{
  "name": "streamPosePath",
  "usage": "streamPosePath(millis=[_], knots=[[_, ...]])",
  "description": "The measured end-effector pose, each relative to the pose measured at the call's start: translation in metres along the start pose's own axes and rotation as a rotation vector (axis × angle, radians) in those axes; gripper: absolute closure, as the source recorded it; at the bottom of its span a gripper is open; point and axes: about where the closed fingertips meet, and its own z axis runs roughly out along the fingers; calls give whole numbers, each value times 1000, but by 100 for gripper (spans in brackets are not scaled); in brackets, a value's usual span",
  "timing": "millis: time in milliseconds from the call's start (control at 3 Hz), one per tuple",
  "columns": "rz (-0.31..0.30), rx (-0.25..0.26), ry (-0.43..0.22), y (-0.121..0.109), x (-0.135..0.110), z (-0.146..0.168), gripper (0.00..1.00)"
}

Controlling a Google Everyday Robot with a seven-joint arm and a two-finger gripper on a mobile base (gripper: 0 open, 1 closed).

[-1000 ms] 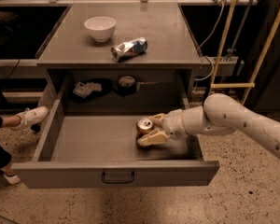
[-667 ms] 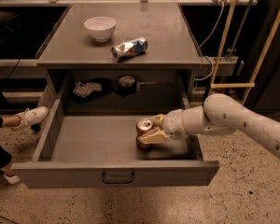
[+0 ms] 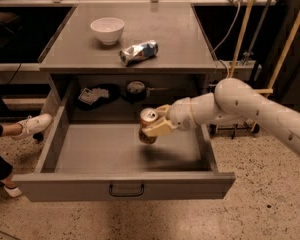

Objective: Pick orange can from top drawer and place on counter

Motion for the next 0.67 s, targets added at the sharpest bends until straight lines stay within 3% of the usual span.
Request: streamPosePath(millis=[333, 667], knots=[[-24, 43, -47, -30, -78, -24, 100], [-51, 146, -63, -61, -160, -51, 100]])
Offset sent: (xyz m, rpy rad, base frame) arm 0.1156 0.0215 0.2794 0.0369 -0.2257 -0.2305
